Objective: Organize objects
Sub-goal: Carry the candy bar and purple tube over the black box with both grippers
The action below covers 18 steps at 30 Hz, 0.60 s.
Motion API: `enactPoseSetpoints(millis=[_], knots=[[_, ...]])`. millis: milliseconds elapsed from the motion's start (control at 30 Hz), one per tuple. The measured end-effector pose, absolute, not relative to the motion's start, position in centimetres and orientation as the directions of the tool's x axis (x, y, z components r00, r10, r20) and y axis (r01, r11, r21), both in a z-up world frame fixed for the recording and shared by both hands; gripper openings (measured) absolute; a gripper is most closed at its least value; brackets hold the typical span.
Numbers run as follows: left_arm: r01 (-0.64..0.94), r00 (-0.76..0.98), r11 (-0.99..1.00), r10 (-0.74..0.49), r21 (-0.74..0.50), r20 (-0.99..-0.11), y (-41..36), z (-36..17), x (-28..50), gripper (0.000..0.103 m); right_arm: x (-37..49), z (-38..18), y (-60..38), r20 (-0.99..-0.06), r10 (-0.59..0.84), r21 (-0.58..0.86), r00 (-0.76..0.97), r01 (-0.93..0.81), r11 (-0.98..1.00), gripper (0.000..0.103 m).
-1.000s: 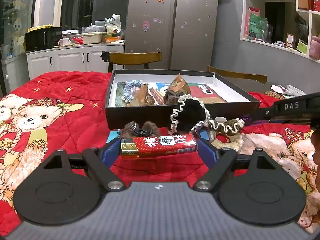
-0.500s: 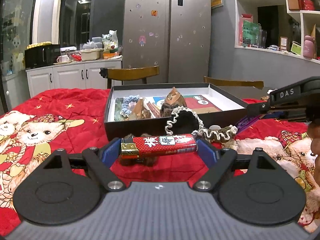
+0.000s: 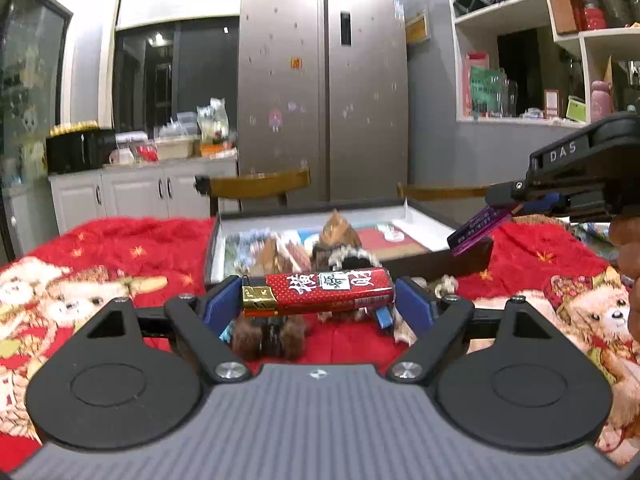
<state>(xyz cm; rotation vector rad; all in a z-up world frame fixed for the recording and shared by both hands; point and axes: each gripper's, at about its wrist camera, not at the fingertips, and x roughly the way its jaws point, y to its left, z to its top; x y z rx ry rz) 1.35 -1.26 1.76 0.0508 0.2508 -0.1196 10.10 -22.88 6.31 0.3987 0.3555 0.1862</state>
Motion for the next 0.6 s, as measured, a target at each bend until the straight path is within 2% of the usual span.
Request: enactPoseSetpoints(millis=[267,433,600], knots=[[0.193,0.964,0.981,-0.192,-0.011,-0.184,-2.5,5.9,2.8,0.086,11.6,9.8,-22.3,-0.240,0.229,0.423,0.943,-0.111,0.900,0.014],[0.231,0.943,0.969,-0.245,-0.089,-0.223,-3.8,8.2,6.6,0.086,13.8,11.4,-22.5,-0.234,0.206,0.426,0.950,-0.090,0.900,0.015],[0.241,0.915,0.960,-0.274,-0.144,-0.295,-5.6,7.9,12.0,0.086,16.5,11.1,-23.7,-0.252,0.200,0.447,0.947,-0.070,0.892,0.015]])
